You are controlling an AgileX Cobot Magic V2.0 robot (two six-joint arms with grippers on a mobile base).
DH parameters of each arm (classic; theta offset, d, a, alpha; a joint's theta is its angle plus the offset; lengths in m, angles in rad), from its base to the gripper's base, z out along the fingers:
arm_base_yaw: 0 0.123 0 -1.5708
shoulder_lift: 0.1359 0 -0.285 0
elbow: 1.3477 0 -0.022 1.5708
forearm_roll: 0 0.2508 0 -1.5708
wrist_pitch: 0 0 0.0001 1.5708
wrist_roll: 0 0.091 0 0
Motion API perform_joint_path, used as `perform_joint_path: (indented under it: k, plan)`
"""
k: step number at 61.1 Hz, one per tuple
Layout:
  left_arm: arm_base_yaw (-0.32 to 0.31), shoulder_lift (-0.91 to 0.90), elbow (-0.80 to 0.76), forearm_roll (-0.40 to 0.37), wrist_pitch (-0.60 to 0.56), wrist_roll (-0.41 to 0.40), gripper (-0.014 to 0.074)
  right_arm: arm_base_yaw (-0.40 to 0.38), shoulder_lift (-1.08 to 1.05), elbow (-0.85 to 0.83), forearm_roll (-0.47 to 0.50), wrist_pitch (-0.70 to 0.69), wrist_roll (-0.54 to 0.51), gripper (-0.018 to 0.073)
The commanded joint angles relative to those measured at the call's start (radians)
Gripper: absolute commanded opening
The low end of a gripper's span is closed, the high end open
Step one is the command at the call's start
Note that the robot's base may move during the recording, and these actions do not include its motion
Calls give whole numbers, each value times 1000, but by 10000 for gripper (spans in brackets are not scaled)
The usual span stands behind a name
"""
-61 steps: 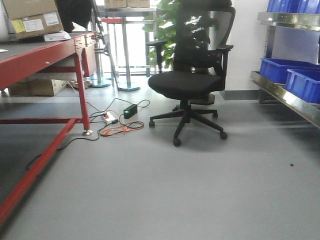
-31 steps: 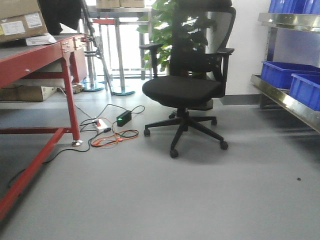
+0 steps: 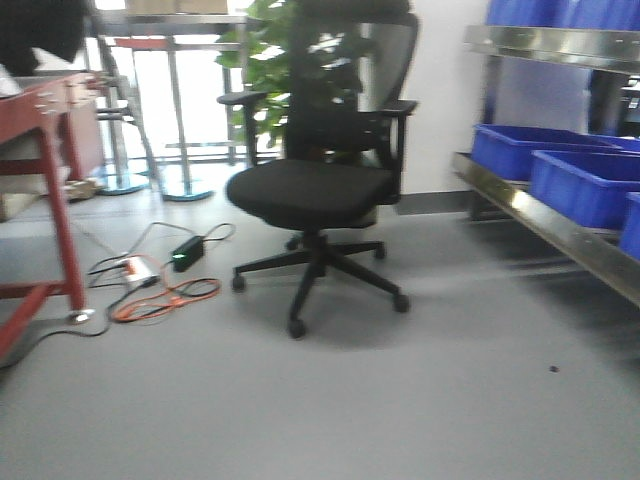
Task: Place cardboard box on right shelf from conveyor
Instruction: 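Carry the box in the right gripper toward the steel shelf with blue bins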
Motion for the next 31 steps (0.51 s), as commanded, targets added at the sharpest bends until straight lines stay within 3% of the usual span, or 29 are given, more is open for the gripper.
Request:
perform_joint_path:
  k: [1,31]
  plan:
    - [-3,-8,-3,-5,-81,-5,-119,-4,6,-34,-8,-111,-8,375]
    - [-3,-8,-3,-5,-81,-5,-119,-4,6,-34,-8,-111,-8,375]
